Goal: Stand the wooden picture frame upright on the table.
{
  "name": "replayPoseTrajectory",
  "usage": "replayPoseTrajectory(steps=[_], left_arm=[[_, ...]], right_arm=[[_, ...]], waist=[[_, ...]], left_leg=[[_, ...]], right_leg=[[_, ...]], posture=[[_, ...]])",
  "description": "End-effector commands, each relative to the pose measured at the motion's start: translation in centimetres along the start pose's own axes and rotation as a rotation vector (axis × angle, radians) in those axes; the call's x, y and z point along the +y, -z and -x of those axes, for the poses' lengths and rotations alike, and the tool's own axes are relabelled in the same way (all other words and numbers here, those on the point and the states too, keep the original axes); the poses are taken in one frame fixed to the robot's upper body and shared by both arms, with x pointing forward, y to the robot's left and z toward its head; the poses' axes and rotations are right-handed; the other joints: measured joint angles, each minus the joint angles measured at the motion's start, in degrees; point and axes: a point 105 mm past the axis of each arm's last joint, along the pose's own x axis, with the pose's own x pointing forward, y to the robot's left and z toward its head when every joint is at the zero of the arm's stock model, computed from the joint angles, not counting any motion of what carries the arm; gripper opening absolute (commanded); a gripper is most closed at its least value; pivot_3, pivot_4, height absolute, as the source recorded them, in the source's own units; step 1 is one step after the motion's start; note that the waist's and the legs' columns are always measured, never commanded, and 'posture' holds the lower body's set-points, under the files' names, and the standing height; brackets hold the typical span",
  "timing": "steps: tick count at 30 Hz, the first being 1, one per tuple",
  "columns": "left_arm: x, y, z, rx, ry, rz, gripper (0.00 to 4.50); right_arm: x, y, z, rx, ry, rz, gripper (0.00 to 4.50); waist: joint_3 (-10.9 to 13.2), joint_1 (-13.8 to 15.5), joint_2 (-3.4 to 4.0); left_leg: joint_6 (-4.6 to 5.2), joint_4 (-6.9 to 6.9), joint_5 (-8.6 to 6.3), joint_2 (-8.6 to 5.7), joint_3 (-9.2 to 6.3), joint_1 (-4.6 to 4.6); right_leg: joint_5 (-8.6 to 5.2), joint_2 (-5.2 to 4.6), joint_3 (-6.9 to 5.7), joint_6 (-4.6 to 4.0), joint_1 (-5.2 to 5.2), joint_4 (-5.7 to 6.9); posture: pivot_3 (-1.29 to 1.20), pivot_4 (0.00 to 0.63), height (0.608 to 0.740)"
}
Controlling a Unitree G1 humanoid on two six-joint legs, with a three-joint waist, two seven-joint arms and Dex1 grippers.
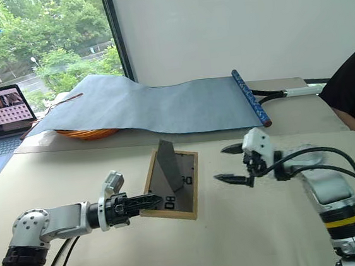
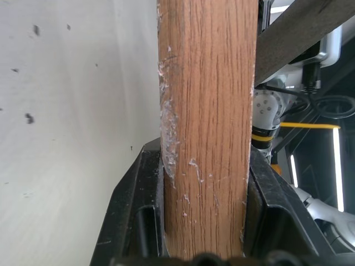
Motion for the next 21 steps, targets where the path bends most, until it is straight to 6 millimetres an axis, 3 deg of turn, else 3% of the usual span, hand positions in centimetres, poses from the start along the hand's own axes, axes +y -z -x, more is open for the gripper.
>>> replayPoseTrajectory(steps=[1,4,7,17,20,21], left_arm=[[-1.6,-0.6,0.2,0.009,0.08,-0.011,1.16],[-1.5,-0.6,-0.4,0.031,0.084,-0.002,1.16],[-1.7,-0.4,-0.8,0.058,0.089,-0.003,1.16],[-2.3,0.3,-1.3,0.124,0.086,-0.041,1.16],[-2.1,1.1,-1.3,0.157,0.04,-0.099,1.16],[-2.1,1.2,-1.2,0.161,0.03,-0.118,1.16]], right_arm=[[0.3,-1.6,-0.5,-0.093,0.146,0.452,4.47],[2.7,-2.3,-2.2,-0.167,0.172,0.723,4.47],[4.1,-3.1,-3.8,-0.242,0.196,0.825,4.47],[3.6,-5.0,-5.9,-0.353,0.329,0.918,4.47],[3.5,-5.0,-5.8,-0.369,0.33,0.886,3.79],[3.5,-5.0,-5.7,-0.371,0.329,0.879,3.38]], waist=[[0.0,-0.3,0.01],[0.0,-0.4,0.04],[0.0,-0.4,0.04],[0.0,0.4,0.04],[0.0,0.7,0.01],[0.0,0.7,0.01]], left_leg=[[0.0,-0.03,0.0,0.0,0.0,0.0],[-0.02,-0.06,0.02,0.0,0.0,0.0],[-0.1,-0.1,0.07,-0.01,-0.01,0.02],[-0.22,-0.18,0.17,-0.02,-0.03,0.05],[-0.22,-0.17,0.17,-0.02,-0.03,0.05],[-0.21,-0.17,0.17,-0.02,-0.03,0.05]], right_leg=[[-0.01,0.0,0.0,0.01,-0.01,0.0],[0.0,0.0,0.0,0.0,-0.02,0.0],[0.06,0.0,0.0,-0.09,-0.01,0.0],[0.19,-0.01,-0.02,-0.27,0.06,0.03],[0.19,-0.02,-0.03,-0.27,0.09,0.03],[0.19,-0.02,-0.03,-0.27,0.1,0.03]], posture=[[0.0,0.15,0.715],[0.0,0.15,0.715],[0.0,0.15,0.715],[0.0,0.15,0.715],[0.0,0.15,0.715],[0.0,0.15,0.715]])
